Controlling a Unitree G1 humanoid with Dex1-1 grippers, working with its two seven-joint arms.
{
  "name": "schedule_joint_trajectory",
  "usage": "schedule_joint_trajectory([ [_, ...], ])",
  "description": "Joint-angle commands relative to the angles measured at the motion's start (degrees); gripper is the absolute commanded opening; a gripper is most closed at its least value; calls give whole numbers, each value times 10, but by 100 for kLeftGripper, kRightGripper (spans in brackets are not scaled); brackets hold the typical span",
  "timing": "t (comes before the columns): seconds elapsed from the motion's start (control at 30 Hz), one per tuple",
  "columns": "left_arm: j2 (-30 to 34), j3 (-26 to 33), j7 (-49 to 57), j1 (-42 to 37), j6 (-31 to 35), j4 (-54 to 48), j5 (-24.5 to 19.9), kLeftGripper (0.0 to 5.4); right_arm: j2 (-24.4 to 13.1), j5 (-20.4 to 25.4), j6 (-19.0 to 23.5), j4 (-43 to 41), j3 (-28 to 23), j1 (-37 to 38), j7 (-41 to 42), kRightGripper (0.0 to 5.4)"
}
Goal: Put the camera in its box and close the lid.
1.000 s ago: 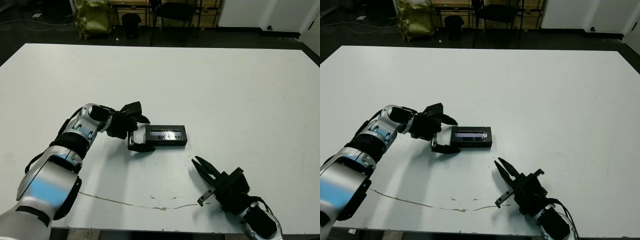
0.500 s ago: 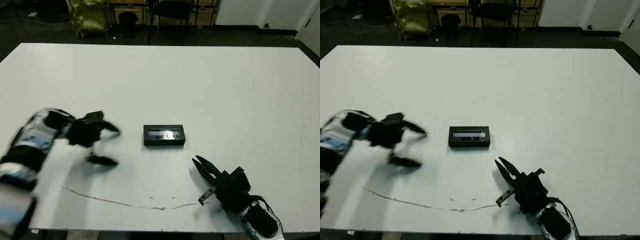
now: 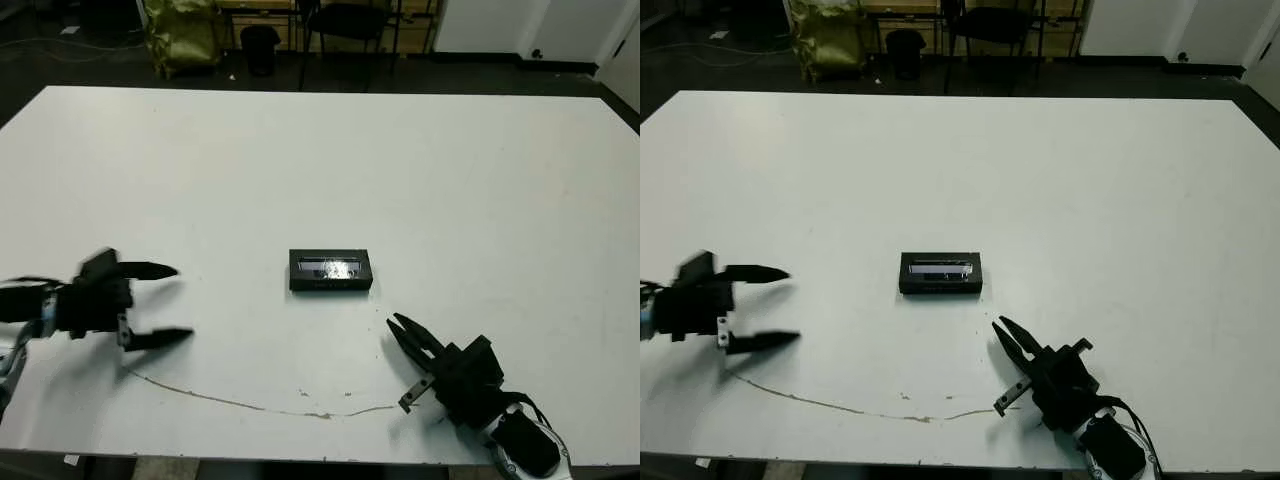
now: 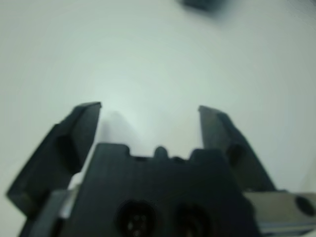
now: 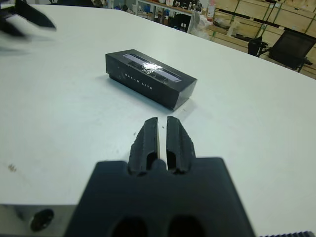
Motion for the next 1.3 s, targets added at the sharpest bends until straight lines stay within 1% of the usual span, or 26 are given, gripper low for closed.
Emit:
schedule_joint_trajectory([
  [0.03,-34,24,101,9,99,-152,-48,350,-3,-4,22,10,5,8,1,0],
  [0.07,-45,20,138,7,132,-211,-61,325,-2,-4,19,14,5,7,1,0],
  [0.13,-67,13,191,6,163,-296,-76,279,-1,-4,14,16,6,7,1,0],
  [0.2,-94,2,230,5,177,-350,-84,229,-2,-7,5,22,6,7,0,0],
  [0.27,-119,-15,270,3,200,-393,-89,178,-1,-13,5,21,7,8,-4,0],
  [0.4,-164,-47,334,-10,242,-435,-96,79,3,-22,17,8,11,14,-16,0],
  [0.5,-196,-67,367,-29,266,-438,-101,3,9,-19,8,11,14,15,-21,0],
  [0.57,-221,-86,399,-44,285,-438,-94,1,13,-14,15,3,16,19,-22,0],
  [0.63,-245,-103,434,-57,300,-433,-80,1,13,-19,24,-7,18,21,-25,0],
  [0.67,-258,-113,451,-64,304,-424,-70,1,16,-18,24,-7,19,21,-25,0],
  [0.7,-273,-122,468,-72,310,-413,-60,1,16,-21,33,-12,20,21,-27,0],
  [0.83,-337,-160,532,-98,308,-345,-2,1,26,-23,-9,38,21,9,-32,0],
  [0.97,-381,-184,552,-114,263,-249,60,1,35,-35,-47,92,21,-2,-45,0],
  [1.0,-394,-185,559,-115,253,-225,71,1,36,-36,-49,95,21,-1,-48,0],
  [1.17,-437,-184,560,-112,199,-127,109,1,35,-41,-35,69,24,8,-54,0],
  [1.27,-451,-179,545,-101,179,-87,112,1,37,-38,-51,85,25,4,-54,0],
  [1.3,-449,-182,539,-96,173,-76,118,1,36,-41,-37,77,27,6,-55,0],
])
